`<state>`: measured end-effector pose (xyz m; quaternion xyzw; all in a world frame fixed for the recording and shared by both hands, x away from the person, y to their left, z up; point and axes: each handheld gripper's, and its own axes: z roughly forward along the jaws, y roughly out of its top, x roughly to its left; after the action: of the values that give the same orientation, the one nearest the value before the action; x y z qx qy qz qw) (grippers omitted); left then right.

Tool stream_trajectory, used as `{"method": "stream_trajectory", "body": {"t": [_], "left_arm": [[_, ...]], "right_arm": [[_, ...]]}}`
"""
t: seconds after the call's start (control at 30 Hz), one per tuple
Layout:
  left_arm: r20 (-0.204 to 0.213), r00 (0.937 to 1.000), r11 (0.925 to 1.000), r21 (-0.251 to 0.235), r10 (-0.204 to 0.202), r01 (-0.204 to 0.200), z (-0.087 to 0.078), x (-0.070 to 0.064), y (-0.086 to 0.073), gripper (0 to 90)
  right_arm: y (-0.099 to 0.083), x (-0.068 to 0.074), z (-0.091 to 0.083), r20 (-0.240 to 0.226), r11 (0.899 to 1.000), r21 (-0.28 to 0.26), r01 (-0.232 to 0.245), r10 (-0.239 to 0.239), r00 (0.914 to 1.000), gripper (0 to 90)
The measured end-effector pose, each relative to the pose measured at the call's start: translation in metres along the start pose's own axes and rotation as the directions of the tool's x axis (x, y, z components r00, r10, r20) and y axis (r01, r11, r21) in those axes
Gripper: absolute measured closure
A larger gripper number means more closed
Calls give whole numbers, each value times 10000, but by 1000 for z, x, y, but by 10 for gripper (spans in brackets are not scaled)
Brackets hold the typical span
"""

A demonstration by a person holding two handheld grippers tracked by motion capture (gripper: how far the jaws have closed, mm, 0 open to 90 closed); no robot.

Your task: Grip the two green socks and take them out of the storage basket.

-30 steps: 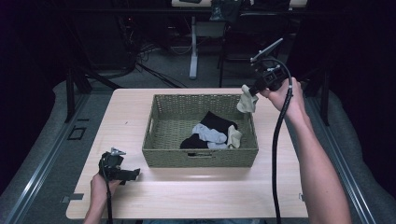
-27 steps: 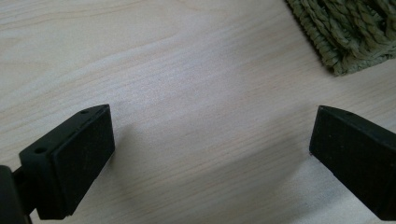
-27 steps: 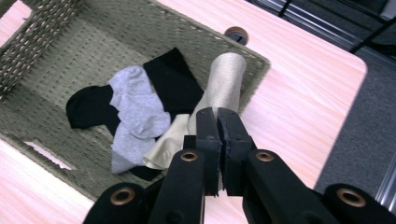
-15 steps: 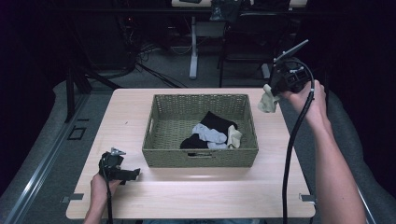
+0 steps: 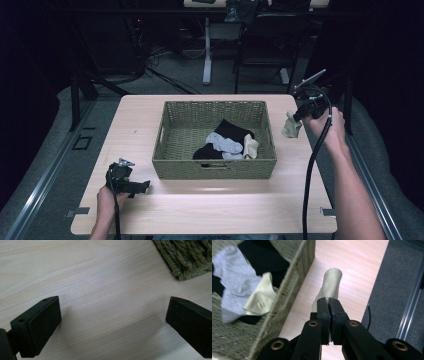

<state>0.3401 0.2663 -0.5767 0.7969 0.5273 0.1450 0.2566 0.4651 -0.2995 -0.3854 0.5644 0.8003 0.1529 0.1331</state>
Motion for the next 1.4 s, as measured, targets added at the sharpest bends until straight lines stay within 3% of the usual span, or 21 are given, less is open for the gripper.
{"method": "stream_trajectory", "body": {"t": [0.03, 0.3, 0.6, 0.9, 1.03, 1.23, 1.4], "left_arm": [[0, 10000, 10000, 4, 0, 0, 0, 0, 0, 2], [32, 10000, 10000, 40, -27, 27, 0, 0, 0, 2], [10, 10000, 10000, 6, 2, -2, 0, 0, 0, 2], [11, 10000, 10000, 8, 8, -8, 0, 0, 0, 2], [45, 10000, 10000, 49, 17, -17, -1, 1, 0, 2], [11, 10000, 10000, -13, 23, -23, 0, 0, 0, 2], [14, 10000, 10000, -5, 16, -16, 0, 0, 0, 2]], "right_arm": [[-4, 0, 11, -76, 9998, 169, -72, 73, 9999, 883], [-16, 2, 50, -268, 9967, 792, -175, 196, 9994, 881], [-24, 1, 77, -408, 9908, 1338, -215, 272, 9988, 879], [-33, -3, 102, -547, 9840, 1679, -588, 688, 9961, 876], [-33, -5, 100, -634, 9844, 1681, -524, 638, 9959, 863], [-25, -2, 71, -827, 9942, 947, -508, 587, 9948, 630], [-18, 5, 49, -878, 9982, 587, -155, 206, 9959, 528]]}}
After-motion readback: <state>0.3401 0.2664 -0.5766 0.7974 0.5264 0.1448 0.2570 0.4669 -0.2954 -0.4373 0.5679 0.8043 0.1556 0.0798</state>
